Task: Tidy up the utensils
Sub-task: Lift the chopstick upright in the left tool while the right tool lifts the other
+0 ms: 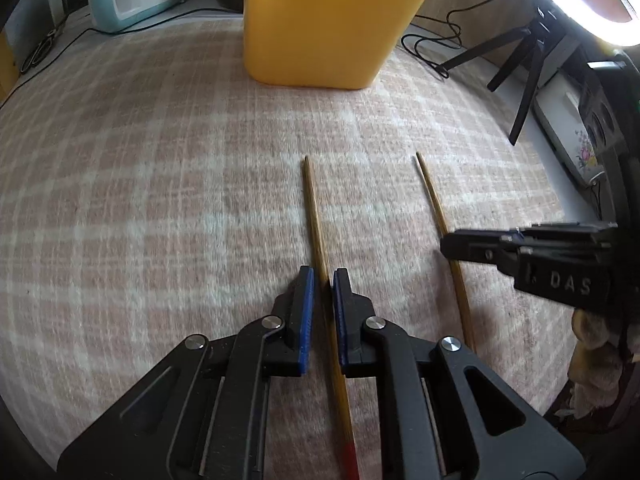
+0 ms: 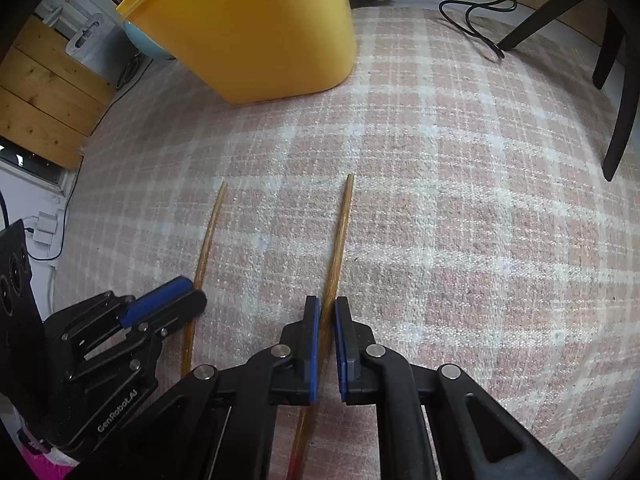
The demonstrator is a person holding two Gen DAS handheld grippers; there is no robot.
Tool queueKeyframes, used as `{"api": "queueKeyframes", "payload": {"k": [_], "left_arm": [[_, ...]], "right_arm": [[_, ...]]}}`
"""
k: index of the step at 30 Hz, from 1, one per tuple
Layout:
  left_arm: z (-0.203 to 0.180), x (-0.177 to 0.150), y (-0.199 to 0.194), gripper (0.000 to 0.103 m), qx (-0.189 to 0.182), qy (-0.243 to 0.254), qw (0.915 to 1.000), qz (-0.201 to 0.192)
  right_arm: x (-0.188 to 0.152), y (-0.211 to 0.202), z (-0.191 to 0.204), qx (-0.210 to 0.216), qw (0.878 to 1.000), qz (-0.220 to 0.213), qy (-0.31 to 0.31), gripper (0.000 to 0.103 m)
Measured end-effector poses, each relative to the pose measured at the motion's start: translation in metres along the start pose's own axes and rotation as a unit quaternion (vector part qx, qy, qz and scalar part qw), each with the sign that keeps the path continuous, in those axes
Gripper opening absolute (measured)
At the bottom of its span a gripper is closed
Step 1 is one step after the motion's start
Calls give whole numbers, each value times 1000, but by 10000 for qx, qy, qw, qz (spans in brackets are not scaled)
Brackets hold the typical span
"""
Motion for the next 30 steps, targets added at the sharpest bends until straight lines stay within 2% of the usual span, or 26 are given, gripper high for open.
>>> {"api": "queueKeyframes", "payload": {"k": [5, 11, 17, 22, 30], "left_arm": [[5, 3, -9, 4, -120, -131, 9998, -113], [-4, 9, -43, 4, -120, -91, 9979, -635], [-17, 13, -86, 4, -46, 129, 9920, -1252], [-27, 15, -109, 4, -167, 160, 9867, -1609], [-36, 21, -131, 4, -354, 227, 9818, -1851]], "right_arm": [[-5, -8, -4, 77, 9999, -111, 27, 4], [-14, -43, -6, 252, 9976, -643, -84, 4], [-24, -85, -6, 482, 9906, -1273, -147, 4], [-41, -117, 0, 397, 9811, -1872, -289, 4], [-52, -144, -1, 214, 9693, -2429, -312, 3]]}}
Point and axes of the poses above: each gripper's, at about its wrist camera, not at the fingertips, and y roughly the way its jaws point, z to its left, x to its top, the point moved 2 cm from there along y, roughly the way its jaws point
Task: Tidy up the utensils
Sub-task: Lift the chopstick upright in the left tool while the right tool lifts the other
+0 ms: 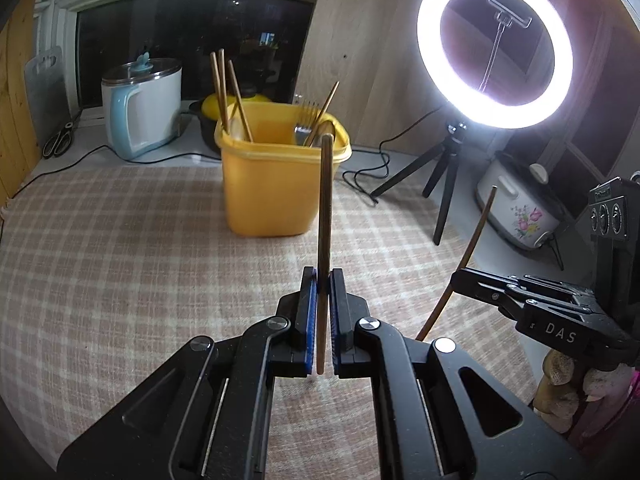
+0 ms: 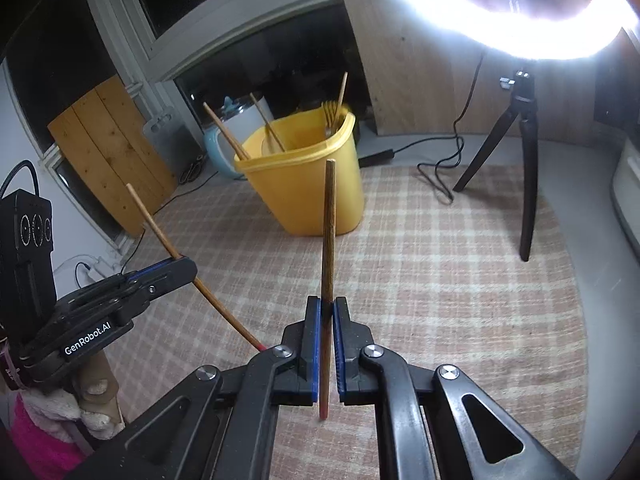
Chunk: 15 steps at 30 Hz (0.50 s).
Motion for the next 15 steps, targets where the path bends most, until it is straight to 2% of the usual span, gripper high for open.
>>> {"api": "queueKeyframes", "payload": {"k": [15], "left_arm": [[-2, 29, -11, 4, -88, 54, 9994, -320]], "right_arm": [[28, -33, 3, -92, 9973, -722, 102, 3]]}}
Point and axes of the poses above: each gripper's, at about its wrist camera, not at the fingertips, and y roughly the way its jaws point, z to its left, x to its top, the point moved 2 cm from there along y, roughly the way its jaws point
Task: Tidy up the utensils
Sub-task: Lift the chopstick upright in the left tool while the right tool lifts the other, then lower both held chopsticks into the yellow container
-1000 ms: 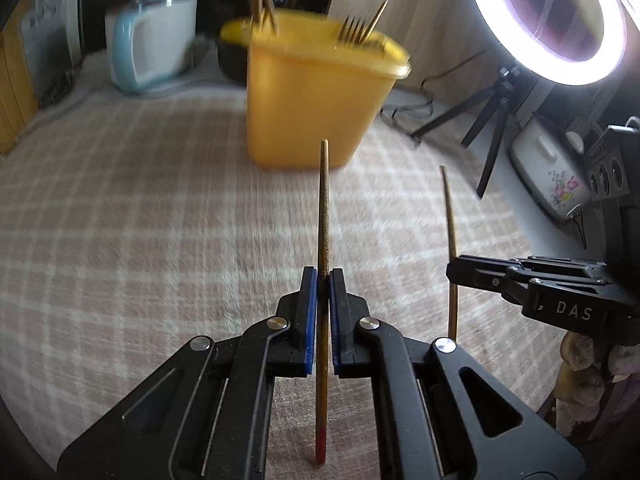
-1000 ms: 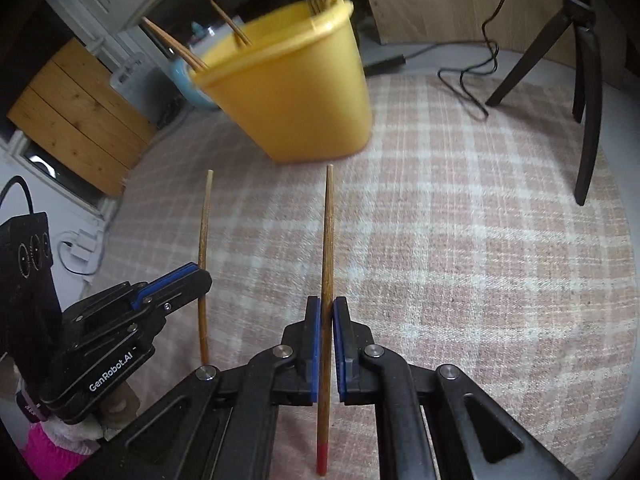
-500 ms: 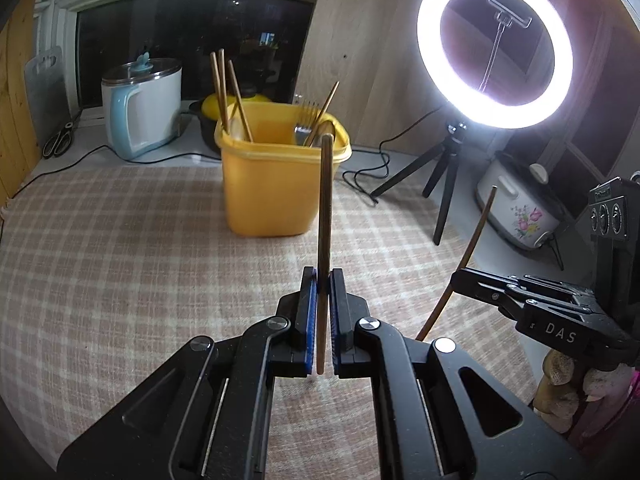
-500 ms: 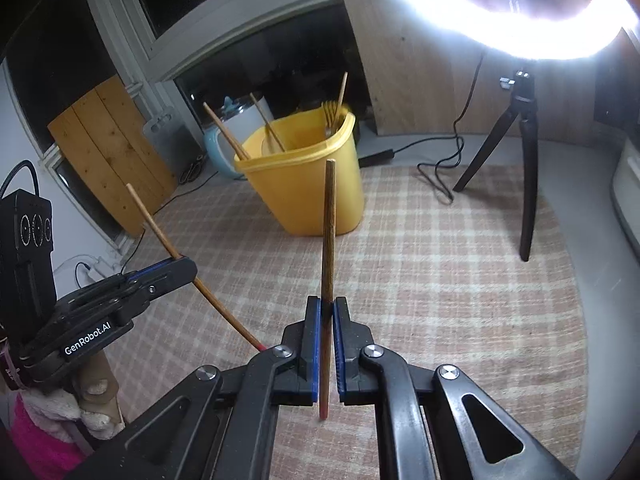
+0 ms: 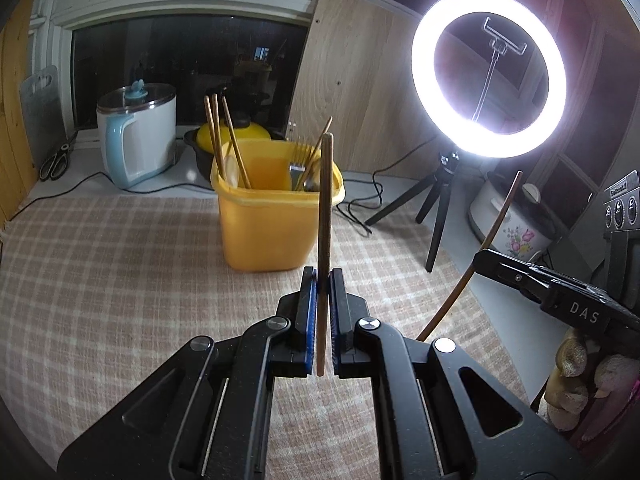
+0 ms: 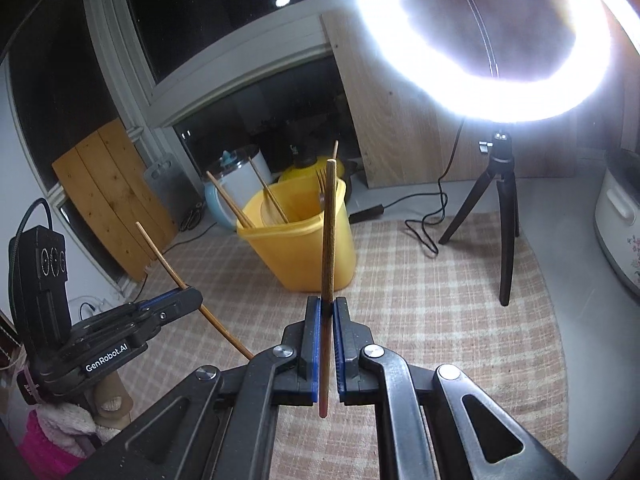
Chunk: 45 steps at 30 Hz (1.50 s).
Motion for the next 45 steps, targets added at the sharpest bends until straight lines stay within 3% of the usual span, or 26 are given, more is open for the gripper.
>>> {"api": "queueKeyframes", "payload": {"k": [30, 45], "left_arm": [[33, 125, -19, 4, 4, 121, 9929, -1182], [61, 136, 30, 4, 262, 22, 9955, -911]], "right_arm": [[104, 11, 54, -57, 9939, -931, -582, 3], [138, 45, 73, -391, 9885, -1218, -812, 3]]}}
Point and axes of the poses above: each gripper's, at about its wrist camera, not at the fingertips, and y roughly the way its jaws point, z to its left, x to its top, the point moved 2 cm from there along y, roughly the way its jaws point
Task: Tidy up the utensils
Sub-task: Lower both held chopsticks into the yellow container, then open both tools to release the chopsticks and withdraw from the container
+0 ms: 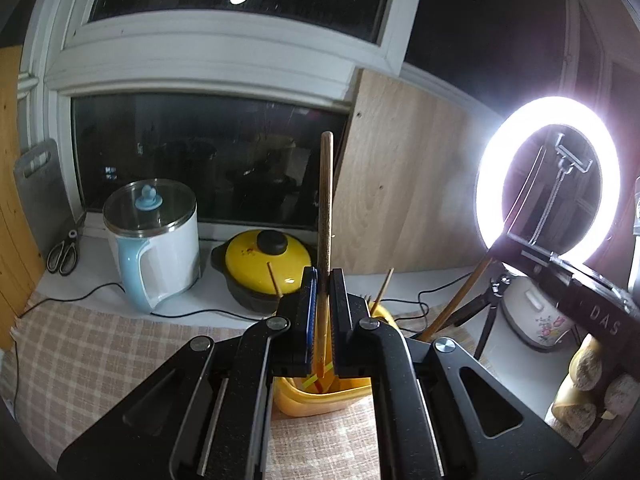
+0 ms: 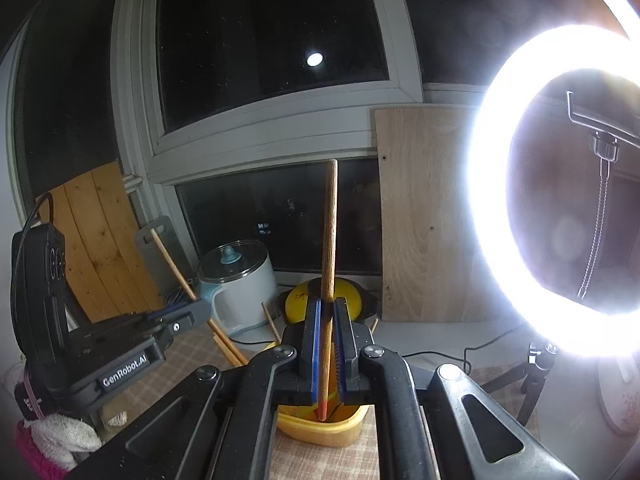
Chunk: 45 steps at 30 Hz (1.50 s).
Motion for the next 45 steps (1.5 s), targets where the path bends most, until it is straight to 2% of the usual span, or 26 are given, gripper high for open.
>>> {"api": "queueKeyframes", "payload": {"k": [7, 17, 45], "left_arm": [[9, -8, 15, 4, 13, -93, 9999, 138], [13, -14, 37, 4, 32, -52, 9995, 326], [19, -3, 60, 4, -63, -157, 9991, 381]], "right_arm": [[-5, 24, 2, -138, 9999, 46, -22, 3], [-32, 53, -7, -62, 9993, 333, 156, 3], [-72, 76, -4, 212, 9957, 888, 159, 4]]}}
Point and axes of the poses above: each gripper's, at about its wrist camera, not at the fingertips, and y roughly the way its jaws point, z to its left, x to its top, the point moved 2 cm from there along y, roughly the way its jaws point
